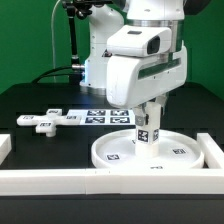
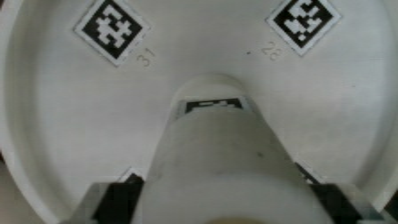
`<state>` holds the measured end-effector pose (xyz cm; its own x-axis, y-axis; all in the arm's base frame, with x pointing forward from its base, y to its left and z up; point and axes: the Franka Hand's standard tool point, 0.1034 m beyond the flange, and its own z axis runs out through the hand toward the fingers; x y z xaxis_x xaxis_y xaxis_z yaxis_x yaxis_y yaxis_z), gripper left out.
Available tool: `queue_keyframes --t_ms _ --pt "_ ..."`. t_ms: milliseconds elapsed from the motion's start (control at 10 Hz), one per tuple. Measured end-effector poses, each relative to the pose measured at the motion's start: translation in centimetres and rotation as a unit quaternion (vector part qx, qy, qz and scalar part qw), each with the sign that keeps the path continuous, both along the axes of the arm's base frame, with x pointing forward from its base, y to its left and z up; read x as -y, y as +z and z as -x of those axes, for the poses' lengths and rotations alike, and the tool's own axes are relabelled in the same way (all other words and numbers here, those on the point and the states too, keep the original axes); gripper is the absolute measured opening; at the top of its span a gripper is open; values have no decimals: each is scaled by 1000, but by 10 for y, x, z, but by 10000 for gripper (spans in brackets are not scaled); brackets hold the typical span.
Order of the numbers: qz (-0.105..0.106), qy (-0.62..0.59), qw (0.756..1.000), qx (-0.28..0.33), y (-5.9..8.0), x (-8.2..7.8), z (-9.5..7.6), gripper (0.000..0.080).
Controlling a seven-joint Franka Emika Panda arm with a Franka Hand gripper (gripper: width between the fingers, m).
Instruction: Assemble round table
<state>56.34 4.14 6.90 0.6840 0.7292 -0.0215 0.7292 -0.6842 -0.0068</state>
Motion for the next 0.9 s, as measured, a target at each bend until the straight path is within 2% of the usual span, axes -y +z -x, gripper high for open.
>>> queue_keyframes --t_ms 300,500,700,900 --pt "0 -116 993 2 0 1 0 409" --pt "-28 -227 973 16 0 5 -2 409" --pt "-32 -340 940 13 0 5 -2 409" --pt "-32 -387 922 14 0 5 -3 409"
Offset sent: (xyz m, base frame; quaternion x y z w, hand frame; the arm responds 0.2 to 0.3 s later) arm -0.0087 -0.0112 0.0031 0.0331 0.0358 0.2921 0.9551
